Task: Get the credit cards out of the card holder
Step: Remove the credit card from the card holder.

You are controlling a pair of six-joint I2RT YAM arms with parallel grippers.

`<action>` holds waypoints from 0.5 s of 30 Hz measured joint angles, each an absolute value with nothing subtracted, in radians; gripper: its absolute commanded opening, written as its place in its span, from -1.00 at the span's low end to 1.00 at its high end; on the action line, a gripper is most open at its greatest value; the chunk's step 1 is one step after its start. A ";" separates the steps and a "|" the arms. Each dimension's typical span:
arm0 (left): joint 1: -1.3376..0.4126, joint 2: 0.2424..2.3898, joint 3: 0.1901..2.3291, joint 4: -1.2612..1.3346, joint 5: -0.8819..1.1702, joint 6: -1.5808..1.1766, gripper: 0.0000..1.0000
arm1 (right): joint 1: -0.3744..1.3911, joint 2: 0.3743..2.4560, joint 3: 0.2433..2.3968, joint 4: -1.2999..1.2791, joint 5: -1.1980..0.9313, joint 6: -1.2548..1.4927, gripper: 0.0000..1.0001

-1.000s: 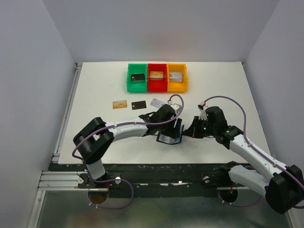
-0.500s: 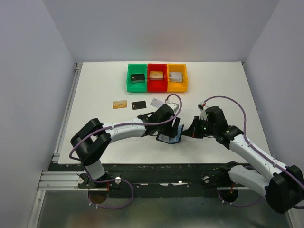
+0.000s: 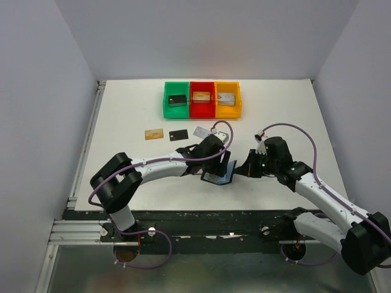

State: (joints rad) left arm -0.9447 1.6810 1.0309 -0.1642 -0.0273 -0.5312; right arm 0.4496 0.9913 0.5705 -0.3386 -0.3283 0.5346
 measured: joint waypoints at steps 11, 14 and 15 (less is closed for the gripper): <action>-0.950 1.681 1.032 -0.165 -0.022 -0.516 0.60 | 0.450 0.997 0.570 -0.339 -0.327 0.534 -1.00; -0.965 1.681 1.036 -0.166 -0.021 -0.505 0.60 | 0.450 1.000 0.570 -0.339 -0.323 0.534 -1.00; -0.970 1.681 1.039 -0.167 -0.021 -0.501 0.60 | 0.450 1.002 0.570 -0.339 -0.318 0.535 -0.99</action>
